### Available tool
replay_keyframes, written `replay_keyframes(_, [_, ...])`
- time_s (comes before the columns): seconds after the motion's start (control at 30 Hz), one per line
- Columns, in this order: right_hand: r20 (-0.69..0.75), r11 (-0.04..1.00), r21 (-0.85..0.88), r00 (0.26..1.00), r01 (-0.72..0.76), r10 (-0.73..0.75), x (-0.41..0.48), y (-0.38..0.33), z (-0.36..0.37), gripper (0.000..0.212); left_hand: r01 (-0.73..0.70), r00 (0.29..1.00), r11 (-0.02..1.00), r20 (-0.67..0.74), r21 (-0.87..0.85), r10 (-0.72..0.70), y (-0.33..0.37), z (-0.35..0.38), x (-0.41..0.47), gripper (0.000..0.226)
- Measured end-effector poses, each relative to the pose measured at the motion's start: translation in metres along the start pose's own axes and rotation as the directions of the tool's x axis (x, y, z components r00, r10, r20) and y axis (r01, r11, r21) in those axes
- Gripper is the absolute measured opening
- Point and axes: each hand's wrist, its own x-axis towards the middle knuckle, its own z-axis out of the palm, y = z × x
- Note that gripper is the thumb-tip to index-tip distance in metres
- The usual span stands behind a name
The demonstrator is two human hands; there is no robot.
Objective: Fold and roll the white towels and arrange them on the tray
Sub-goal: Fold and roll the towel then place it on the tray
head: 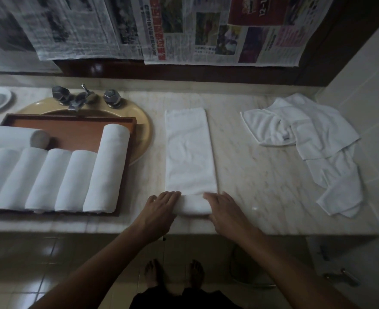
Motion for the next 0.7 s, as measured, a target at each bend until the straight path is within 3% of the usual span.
replay_keyframes(0.17, [-0.002,0.986,0.168,1.000,0.011,-0.011,-0.024,0.003,0.001,0.052,-0.042,0.999,0.983,-0.014,-0.176,0.040,-0.005,-0.001,-0.028,0.046])
replay_keyframes(0.27, [-0.025,0.980,0.198,1.000,-0.013,0.018,-0.025,0.009,0.004,0.049,0.000,0.999,0.955,-0.045,-0.297,-0.013,-0.007,0.000,-0.034,0.038])
replay_keyframes(0.47, [0.067,0.908,0.378,0.983,-0.181,0.168,-0.016,0.011,-0.012,0.041,0.140,0.986,0.890,-0.022,-0.434,-0.166,-0.012,-0.003,-0.031,0.054])
replay_keyframes(0.53, [0.075,0.876,0.425,0.974,-0.226,0.215,-0.014,0.010,-0.012,0.035,0.202,0.975,0.846,0.023,-0.493,-0.219,-0.011,-0.008,-0.029,0.048])
replay_keyframes(0.6, [0.005,0.884,0.417,0.973,-0.211,0.230,-0.012,0.008,-0.009,0.030,0.251,0.964,0.803,0.061,-0.541,-0.260,-0.009,-0.013,-0.024,0.038])
replay_keyframes(0.7, [-0.268,0.960,0.263,0.949,-0.096,0.168,-0.010,-0.002,0.001,0.025,0.312,0.942,0.749,0.085,-0.585,-0.325,-0.005,-0.018,-0.017,0.031])
